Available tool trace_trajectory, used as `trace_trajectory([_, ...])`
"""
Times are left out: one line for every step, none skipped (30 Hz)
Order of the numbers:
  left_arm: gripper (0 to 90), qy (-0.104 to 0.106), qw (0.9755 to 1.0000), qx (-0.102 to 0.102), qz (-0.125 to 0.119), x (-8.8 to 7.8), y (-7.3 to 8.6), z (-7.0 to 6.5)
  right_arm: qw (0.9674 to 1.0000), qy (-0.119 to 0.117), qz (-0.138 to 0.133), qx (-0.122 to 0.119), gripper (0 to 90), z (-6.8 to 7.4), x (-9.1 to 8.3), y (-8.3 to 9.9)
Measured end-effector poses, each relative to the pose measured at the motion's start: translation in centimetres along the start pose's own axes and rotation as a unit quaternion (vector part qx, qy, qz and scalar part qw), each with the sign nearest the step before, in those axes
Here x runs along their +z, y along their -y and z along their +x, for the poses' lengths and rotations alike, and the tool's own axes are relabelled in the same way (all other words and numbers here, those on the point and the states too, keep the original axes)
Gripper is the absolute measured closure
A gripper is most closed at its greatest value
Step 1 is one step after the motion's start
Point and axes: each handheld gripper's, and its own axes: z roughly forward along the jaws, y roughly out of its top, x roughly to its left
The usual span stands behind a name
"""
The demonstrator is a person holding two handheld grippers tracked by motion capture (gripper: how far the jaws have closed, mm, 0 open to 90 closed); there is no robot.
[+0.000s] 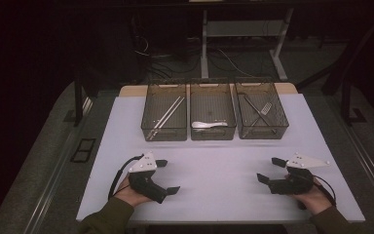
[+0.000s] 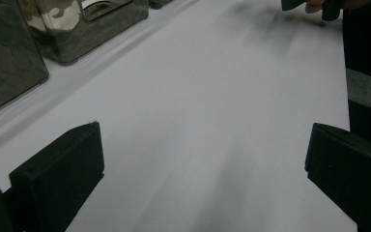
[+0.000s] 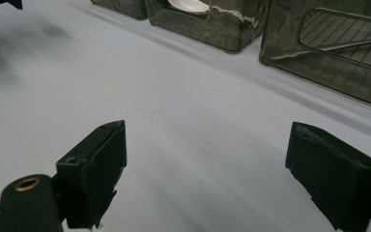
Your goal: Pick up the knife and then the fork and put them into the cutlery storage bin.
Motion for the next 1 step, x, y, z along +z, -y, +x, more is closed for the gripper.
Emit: trace_trajectory([0.0, 0.0, 1.0, 0.0, 0.0, 0.0, -0.01, 0.0, 1.0, -0.001, -0.002, -0.003, 14.5, -0.04, -0.03, -0.01])
